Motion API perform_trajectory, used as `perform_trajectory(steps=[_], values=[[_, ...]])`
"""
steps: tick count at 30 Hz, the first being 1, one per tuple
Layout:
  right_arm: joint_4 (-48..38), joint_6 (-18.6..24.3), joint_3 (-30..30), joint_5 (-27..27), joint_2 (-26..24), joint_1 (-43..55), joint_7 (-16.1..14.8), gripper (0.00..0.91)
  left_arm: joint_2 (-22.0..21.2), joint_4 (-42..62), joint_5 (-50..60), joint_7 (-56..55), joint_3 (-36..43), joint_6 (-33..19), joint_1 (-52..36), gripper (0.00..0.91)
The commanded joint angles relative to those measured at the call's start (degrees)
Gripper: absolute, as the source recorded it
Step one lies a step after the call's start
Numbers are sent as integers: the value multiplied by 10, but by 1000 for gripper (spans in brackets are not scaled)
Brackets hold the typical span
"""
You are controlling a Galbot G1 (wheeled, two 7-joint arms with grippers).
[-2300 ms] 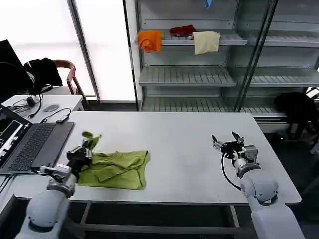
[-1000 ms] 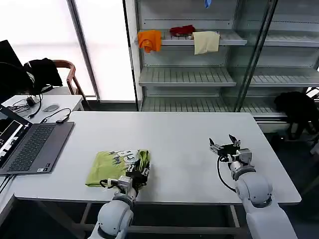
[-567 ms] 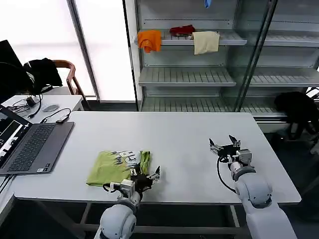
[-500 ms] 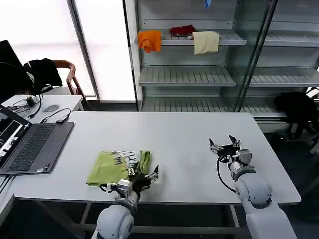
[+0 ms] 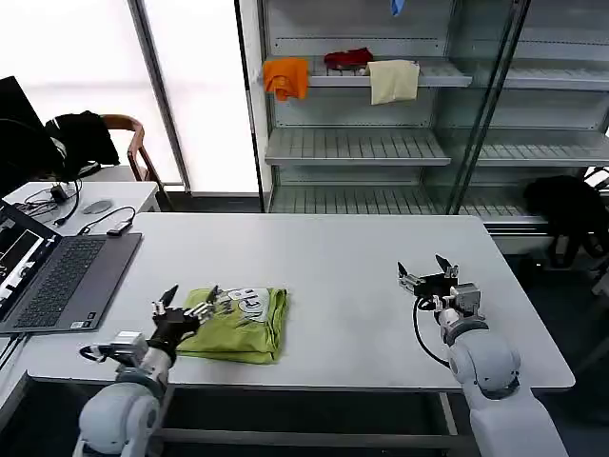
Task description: Fold and organize the clothes.
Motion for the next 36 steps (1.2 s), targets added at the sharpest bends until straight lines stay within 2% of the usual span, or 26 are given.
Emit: perform_trajectory(steps=[1,6,15,17,20,23,24,26,27,29,36], values=[[4,0,1,0,-1,-3,0,907,23,41,-30,23,-88,7,18,907],[6,1,3,0,-5,-8,0,907,1,54,-9,22,-57,7,20,907],[8,2,3,0,-4,-12,0,907,-13,73,2,13,-14,18,1,887],[7,2,3,-1,-4,-14,0,907,-15,83,4,13,-10,18,-3,736],[7,3,3,-1,-5,-15,0,907,-17,89,4,15,-7,17,-3,665],[6,4,4,-1,-5,-16,0,907,-20,94,3,18,-7,15,-1,645],[6,4,4,-1,-5,-16,0,907,-21,95,3,19,-7,15,0,605],[6,4,4,-1,-5,-16,0,907,-23,97,2,22,-7,14,2,464],[7,4,4,-2,-5,-16,0,907,-24,97,1,22,-6,14,3,272],[7,4,3,-2,-5,-15,0,907,-26,97,-5,23,-6,11,5,0],[6,4,3,-3,-2,-14,1,907,-28,95,-24,28,-2,2,9,0]])
